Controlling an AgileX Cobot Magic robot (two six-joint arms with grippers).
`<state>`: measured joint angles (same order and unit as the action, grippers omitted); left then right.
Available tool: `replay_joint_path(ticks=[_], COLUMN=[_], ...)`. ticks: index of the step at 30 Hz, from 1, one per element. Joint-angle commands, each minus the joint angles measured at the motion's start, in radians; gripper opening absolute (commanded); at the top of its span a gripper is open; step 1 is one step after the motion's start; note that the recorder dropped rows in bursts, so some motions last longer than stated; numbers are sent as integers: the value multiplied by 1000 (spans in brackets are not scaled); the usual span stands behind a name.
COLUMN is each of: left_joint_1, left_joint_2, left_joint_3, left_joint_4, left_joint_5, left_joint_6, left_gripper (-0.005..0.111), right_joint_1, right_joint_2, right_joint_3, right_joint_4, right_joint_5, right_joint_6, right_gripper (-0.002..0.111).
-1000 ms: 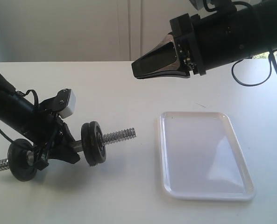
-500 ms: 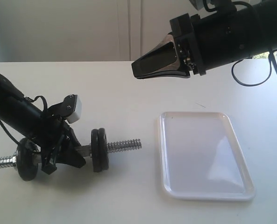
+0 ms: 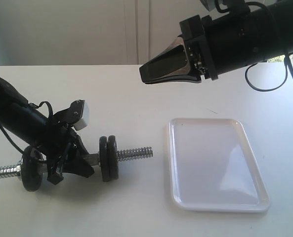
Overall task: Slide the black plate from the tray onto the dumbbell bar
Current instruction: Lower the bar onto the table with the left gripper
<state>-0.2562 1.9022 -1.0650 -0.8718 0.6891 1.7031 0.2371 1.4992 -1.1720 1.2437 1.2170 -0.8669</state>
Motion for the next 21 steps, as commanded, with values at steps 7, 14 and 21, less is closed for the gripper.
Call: replay_joint_path(ticks=[7, 14, 21], left_joint_1=[-5, -5, -5], left_joint_2=[-40, -42, -73], left_joint_3=[-13, -13, -19], left_joint_4=[-80, -68, -6], left_joint_5=[62, 62, 44], left_joint_6=[-26, -69, -118], left_gripper=[26, 54, 55], right_joint_1=[-8, -8, -8], right_joint_2=[-9, -9, -9], right_joint_3=[-2, -2, -2], right_joint_4=[-7, -7, -7], right_joint_5=[4, 4, 4], right_joint_6=[-3, -10, -10], right_gripper=[0, 0, 0])
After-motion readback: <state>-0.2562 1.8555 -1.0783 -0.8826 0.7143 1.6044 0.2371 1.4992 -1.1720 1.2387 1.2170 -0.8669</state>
